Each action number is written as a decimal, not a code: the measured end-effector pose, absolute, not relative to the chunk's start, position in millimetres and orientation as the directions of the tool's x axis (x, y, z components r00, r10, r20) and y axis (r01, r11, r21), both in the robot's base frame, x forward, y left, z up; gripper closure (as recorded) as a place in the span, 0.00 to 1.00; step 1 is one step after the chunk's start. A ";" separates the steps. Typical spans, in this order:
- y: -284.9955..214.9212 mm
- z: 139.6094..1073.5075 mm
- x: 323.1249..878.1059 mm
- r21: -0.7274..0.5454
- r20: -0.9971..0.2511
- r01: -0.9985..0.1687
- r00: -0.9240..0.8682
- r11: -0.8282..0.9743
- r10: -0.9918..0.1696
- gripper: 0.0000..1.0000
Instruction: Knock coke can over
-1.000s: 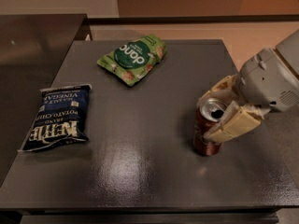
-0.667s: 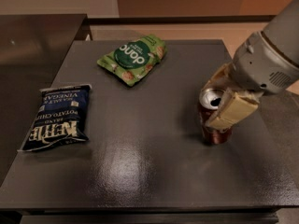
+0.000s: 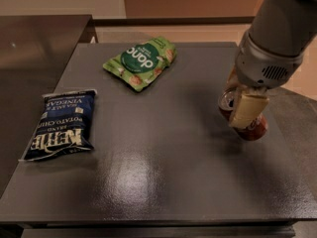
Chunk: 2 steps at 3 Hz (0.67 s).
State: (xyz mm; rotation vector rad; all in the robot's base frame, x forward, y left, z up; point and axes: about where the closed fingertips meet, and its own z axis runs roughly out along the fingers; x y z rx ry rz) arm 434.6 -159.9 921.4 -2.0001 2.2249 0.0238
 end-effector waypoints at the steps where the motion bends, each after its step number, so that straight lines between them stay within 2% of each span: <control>1: -178.4 909.6 444.4 -0.103 0.023 -0.988 -0.116 0.113 -0.993 0.82; 2: -187.6 899.1 449.3 -0.103 0.110 -0.989 -0.113 0.102 -0.987 0.59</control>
Offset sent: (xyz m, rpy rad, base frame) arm 0.0080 -0.0429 -0.0341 -0.3597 0.0672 -0.0054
